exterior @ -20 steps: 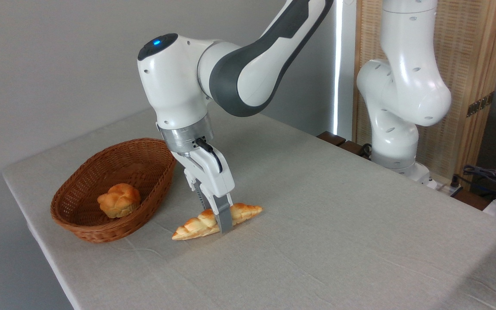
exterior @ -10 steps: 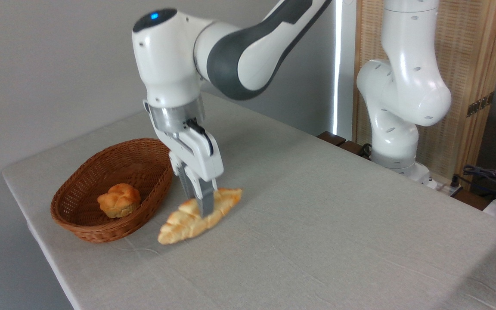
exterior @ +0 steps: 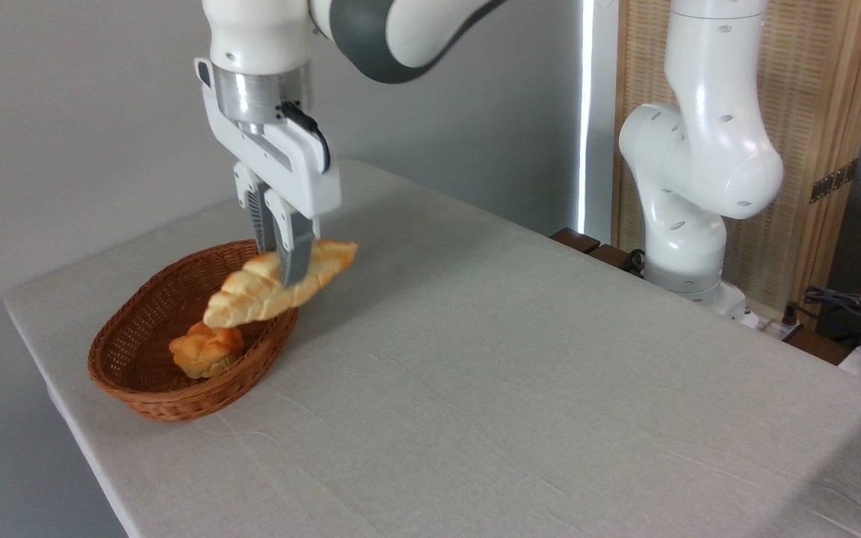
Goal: Put bread into the basket
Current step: 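Lift the braided roll and carry it over the woven basket, then open the gripper to drop the roll into the basket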
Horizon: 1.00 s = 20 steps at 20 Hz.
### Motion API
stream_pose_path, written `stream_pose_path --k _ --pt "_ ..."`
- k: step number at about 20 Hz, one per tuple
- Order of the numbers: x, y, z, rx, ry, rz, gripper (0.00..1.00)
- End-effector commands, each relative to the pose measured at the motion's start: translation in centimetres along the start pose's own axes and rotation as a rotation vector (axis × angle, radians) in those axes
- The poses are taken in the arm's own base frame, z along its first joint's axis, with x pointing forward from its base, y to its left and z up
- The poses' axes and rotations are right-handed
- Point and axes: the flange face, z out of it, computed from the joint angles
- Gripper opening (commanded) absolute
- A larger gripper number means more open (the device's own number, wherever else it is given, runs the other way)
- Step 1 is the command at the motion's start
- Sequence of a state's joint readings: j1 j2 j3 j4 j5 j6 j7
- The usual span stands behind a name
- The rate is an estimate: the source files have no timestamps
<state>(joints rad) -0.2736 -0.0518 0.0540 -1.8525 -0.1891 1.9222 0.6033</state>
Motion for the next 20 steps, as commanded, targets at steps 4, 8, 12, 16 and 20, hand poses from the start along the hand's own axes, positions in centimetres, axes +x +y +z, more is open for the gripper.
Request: stream_pose_path --k 4,8,12,16,20 --pt "5.4 4.7 2.3 -0.057 0.133 -0.152 0.95" --pt "7.0 6.1 4.6 -0.062 0.150 -0.190 1.00" --pt "7.1 6.1 5.3 -0.065 0.138 -0.189 1.00" --pt "6.8 5.5 4.6 -0.050 0.138 -0.180 1.00" --pt "4.2 4.1 3.3 0.084 -0.022 -0.079 1.00"
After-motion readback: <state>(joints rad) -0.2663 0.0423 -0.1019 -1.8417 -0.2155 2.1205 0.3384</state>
